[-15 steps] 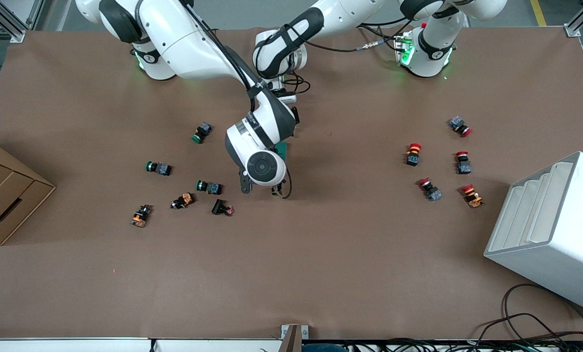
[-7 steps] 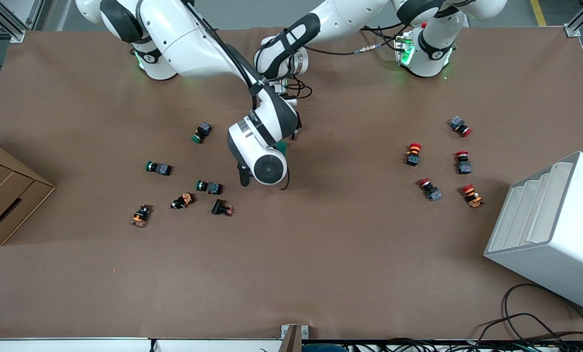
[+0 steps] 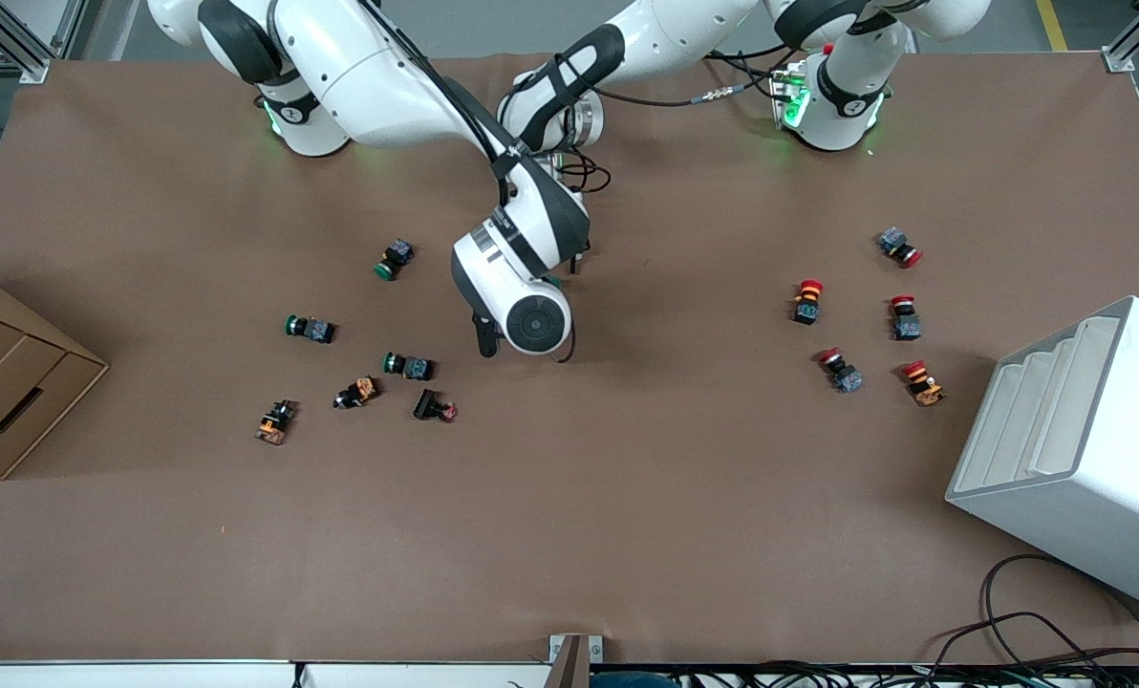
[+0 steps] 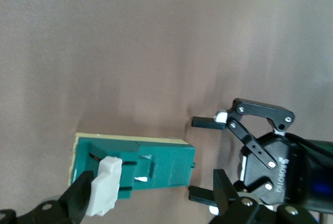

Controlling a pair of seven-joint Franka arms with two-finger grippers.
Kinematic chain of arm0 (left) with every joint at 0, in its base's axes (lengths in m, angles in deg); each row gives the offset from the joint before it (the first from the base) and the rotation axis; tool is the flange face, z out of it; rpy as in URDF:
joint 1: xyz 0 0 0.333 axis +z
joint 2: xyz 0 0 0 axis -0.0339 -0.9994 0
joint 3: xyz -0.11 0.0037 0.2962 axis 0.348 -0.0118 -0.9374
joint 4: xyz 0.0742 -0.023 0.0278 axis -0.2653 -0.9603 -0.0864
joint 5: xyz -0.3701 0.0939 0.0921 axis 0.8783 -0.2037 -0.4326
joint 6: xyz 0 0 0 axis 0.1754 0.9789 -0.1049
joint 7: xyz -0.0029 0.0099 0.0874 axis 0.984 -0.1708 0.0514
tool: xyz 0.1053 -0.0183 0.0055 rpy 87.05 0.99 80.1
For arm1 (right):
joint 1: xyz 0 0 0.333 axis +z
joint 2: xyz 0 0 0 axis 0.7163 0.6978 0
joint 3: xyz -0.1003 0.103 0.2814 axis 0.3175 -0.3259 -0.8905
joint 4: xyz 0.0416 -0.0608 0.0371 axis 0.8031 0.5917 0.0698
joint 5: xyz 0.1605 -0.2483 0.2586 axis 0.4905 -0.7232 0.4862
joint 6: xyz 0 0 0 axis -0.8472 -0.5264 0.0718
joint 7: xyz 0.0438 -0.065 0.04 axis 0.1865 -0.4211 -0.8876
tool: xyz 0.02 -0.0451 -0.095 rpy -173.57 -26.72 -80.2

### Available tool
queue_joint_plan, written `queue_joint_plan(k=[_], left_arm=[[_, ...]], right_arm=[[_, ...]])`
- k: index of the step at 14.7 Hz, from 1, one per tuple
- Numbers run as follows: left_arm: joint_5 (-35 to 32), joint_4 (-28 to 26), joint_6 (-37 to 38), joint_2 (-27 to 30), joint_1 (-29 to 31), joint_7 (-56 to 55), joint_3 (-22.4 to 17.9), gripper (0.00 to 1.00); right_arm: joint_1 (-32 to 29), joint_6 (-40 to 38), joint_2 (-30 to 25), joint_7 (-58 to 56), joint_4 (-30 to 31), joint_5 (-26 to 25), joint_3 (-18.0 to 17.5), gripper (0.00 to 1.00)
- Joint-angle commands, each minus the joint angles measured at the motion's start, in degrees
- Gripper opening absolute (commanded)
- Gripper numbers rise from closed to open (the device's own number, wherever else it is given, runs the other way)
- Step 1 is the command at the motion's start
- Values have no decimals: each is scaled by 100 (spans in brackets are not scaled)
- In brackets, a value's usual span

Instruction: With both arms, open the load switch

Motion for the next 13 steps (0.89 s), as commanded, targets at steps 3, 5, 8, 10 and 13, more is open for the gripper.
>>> queue_joint_plan(k=[3,5,8,10,13], left_arm=[[-123,77,90,-358,-112,-154,-16,100],[-123,86,117,-402,-174,-154,-16,100],[-141,104,117,-481,-183,-127,-16,100],[-167,95,134,-499,-183,-136,-24,100],[-167,104,152,-560,-218,-145,-16,100]], right_arm=[[-28,-436,-90,-69,-111,94,-98,100],[-1,-542,-90,-86,-111,85,-98,100],[25,-682,-90,-191,-111,85,-89,100],[34,-735,-81,-227,-102,85,-115,100],[43,-735,-64,-262,-76,77,-124,100]])
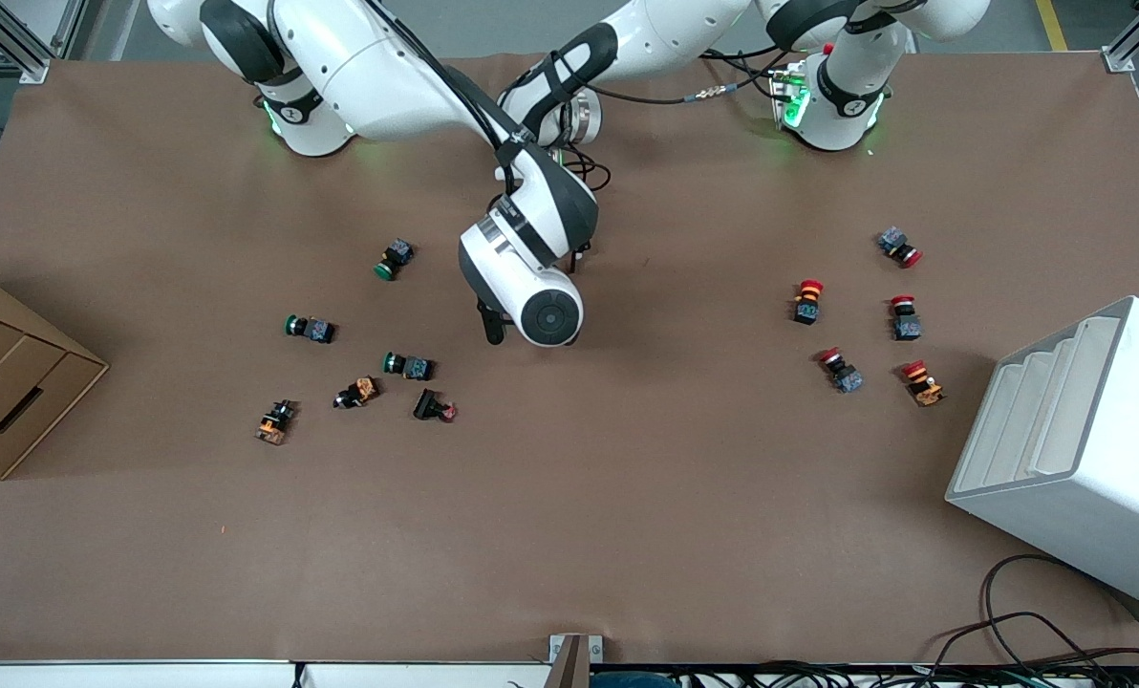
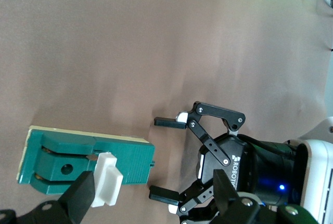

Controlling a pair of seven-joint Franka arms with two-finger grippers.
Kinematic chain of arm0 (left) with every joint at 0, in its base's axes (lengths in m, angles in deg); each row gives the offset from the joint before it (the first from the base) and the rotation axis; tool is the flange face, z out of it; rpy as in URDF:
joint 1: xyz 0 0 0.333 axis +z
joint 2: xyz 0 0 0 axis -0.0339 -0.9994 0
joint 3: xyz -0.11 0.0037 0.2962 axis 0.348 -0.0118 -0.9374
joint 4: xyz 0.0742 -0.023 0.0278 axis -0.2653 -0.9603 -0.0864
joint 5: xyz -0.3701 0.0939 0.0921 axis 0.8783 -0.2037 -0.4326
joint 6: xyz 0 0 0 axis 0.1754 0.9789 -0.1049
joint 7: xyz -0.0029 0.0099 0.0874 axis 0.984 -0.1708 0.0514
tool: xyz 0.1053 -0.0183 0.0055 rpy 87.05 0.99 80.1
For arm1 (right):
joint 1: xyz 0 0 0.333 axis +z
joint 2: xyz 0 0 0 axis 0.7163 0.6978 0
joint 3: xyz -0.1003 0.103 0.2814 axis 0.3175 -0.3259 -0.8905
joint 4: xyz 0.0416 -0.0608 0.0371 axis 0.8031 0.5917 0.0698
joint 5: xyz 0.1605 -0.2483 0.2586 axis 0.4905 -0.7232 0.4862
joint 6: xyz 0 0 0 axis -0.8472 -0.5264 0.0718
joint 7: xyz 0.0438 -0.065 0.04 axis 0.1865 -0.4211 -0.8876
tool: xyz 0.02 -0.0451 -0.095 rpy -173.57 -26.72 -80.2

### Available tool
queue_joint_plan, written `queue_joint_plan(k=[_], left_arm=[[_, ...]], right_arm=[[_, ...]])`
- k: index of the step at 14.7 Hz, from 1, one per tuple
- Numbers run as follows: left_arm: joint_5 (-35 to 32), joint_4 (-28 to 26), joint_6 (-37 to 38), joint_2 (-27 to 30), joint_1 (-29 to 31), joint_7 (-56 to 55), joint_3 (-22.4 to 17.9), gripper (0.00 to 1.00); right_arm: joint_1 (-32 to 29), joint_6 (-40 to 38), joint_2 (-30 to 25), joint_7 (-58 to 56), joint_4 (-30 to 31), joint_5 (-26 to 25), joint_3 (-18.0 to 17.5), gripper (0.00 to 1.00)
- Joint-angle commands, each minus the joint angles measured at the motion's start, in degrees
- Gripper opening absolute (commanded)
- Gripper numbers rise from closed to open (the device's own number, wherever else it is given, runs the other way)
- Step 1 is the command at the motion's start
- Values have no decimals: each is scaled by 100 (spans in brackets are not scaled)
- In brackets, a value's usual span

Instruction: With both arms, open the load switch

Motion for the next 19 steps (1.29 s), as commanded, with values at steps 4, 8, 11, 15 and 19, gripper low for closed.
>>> queue_joint_plan(k=[4,8,11,15,19], left_arm=[[34,70,-193,-429,-56,-219,2,100],[34,70,-193,-429,-65,-219,-25,100],[34,78,-184,-429,-65,-219,-25,100],[34,78,-184,-429,-65,-228,-25,100],[34,78,-149,-429,-65,-228,-25,100]], right_arm=[[114,-48,-28,-128,146,53,-1,100],[211,22,16,-146,225,9,-1,100],[220,31,42,-181,234,9,-1,100],[255,83,69,-189,234,0,7,100],[255,83,69,-181,234,0,-1,100]])
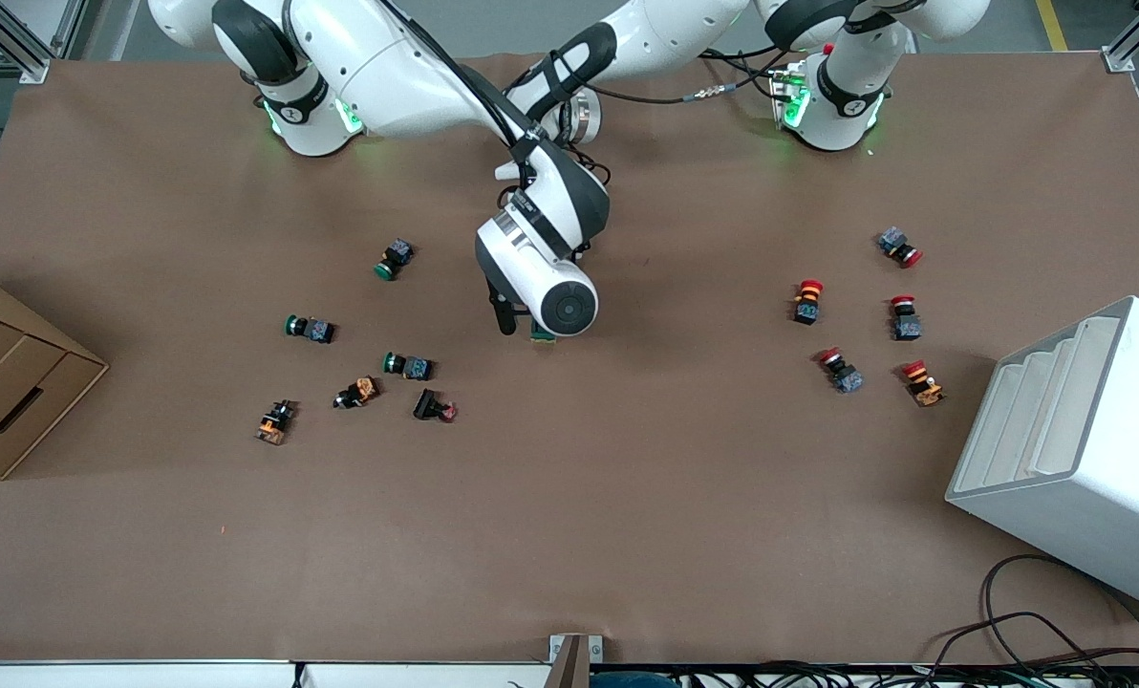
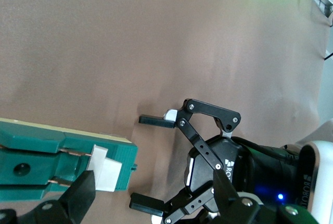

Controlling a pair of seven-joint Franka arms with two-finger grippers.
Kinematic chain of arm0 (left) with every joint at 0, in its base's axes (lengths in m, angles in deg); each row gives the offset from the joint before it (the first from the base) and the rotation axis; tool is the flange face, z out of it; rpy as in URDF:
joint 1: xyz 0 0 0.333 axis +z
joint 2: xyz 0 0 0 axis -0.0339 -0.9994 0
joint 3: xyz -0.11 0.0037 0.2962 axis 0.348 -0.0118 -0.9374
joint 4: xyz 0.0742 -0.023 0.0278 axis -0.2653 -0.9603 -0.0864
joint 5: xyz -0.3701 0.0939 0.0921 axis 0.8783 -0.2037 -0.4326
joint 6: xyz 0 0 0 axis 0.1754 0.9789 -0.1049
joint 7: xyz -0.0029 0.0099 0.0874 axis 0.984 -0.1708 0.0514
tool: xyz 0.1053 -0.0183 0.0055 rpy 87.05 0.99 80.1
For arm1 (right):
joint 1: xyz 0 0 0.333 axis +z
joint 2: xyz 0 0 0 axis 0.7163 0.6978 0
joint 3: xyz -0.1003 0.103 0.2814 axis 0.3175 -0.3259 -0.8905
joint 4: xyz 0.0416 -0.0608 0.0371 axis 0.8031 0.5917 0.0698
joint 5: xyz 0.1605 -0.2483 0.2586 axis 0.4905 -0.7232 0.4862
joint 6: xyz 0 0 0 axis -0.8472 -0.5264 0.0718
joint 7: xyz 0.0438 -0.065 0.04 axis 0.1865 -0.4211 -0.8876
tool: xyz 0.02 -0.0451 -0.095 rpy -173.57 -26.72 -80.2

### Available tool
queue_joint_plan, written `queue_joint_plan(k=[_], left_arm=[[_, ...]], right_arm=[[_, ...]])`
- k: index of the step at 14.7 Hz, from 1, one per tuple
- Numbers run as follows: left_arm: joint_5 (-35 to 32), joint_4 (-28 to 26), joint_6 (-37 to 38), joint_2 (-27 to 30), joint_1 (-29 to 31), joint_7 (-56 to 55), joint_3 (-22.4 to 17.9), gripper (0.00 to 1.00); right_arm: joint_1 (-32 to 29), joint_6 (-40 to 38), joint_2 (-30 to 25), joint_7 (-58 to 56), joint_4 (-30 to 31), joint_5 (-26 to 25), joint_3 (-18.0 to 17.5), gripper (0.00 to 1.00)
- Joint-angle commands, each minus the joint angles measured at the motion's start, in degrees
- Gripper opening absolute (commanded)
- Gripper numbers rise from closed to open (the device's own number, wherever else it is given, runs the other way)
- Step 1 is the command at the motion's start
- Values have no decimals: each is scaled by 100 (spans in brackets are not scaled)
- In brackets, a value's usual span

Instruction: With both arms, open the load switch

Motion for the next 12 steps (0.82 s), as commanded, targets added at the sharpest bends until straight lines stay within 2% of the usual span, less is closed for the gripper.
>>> queue_joint_plan(k=[1,8,12], left_arm=[[46,85,-177,-423,-39,-229,-7,100],[46,85,-98,-414,-39,-229,-7,100],[64,85,34,-397,-39,-238,2,100]], right_arm=[[53,57,-19,-70,75,2,23,100],[106,48,-19,-79,66,-68,23,100],[-60,-4,-150,-631,-4,-86,110,100]])
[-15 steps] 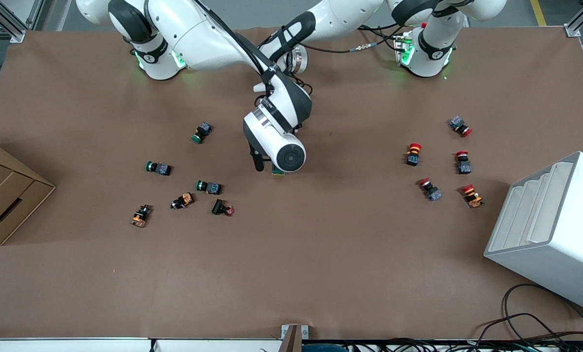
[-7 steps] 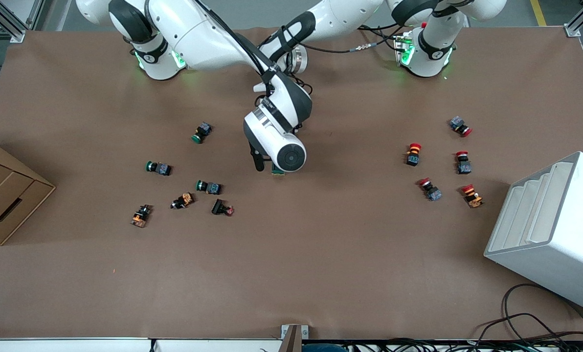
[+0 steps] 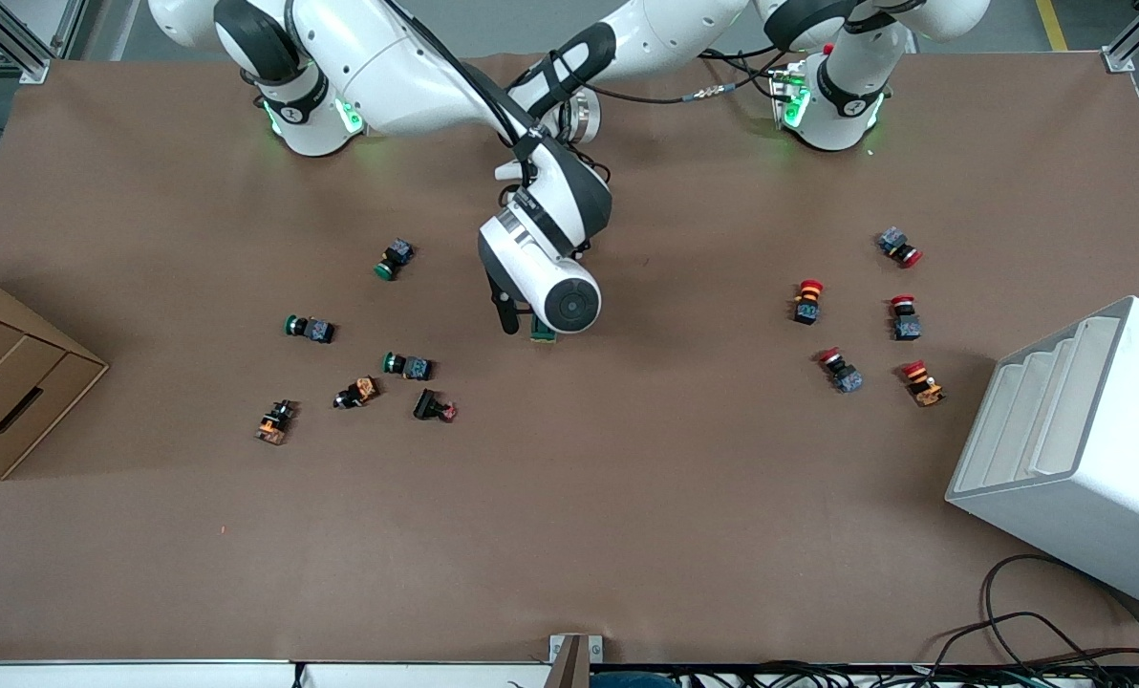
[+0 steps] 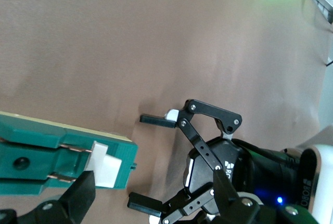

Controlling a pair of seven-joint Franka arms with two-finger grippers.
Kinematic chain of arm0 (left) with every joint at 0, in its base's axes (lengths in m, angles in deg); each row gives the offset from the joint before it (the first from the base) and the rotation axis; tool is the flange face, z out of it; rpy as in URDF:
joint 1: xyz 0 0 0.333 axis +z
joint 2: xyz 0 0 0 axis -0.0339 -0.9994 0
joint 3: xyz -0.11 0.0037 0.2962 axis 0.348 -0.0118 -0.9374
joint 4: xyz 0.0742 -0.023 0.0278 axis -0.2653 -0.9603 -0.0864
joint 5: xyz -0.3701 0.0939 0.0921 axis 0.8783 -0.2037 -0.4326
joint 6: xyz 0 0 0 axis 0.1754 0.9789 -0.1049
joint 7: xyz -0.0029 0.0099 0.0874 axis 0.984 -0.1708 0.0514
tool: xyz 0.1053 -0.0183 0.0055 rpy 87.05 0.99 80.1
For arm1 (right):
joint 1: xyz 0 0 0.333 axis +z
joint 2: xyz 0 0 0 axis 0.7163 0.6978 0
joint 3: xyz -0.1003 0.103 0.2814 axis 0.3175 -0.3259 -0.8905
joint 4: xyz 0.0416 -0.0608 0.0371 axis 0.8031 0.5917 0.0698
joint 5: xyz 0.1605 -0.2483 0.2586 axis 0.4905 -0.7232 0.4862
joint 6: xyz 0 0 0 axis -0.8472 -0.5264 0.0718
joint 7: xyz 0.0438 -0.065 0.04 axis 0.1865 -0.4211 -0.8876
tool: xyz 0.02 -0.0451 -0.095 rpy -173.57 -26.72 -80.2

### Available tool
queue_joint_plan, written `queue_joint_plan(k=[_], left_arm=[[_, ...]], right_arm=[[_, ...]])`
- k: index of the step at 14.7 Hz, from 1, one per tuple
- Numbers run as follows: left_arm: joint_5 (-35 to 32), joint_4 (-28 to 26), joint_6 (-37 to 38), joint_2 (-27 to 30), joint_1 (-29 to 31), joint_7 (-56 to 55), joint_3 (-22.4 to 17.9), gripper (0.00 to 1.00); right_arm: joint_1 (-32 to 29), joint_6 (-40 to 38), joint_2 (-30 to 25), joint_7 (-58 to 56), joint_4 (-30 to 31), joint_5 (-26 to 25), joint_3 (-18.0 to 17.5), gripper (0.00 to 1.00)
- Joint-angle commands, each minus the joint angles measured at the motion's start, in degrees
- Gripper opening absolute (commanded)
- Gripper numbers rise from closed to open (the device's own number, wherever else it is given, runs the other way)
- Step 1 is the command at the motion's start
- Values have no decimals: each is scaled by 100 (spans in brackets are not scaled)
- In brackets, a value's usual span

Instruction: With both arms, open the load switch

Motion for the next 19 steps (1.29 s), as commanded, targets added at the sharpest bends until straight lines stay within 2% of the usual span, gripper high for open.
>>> queue_joint_plan(k=[1,3,6,10,15,19], left_arm=[[64,66,-22,-367,-20,-230,2,100],[64,66,-22,-367,-20,-230,2,100],[73,66,-13,-367,-20,-230,2,100],[134,84,-13,-288,6,-238,19,100],[476,215,-22,-226,15,-186,63,100],[749,382,-57,-130,67,111,124,100]], right_arm=[[-266,-18,-218,-507,-5,-58,70,100],[-608,-79,-262,-1111,-179,-75,96,100],[-1109,-387,-551,-2630,-488,-574,237,100],[-1987,-369,-1219,-5239,-374,-1243,246,100],[-3244,-501,-1843,-8710,-260,-1568,246,100],[-3975,-510,-2160,-10507,-277,-1859,246,100]])
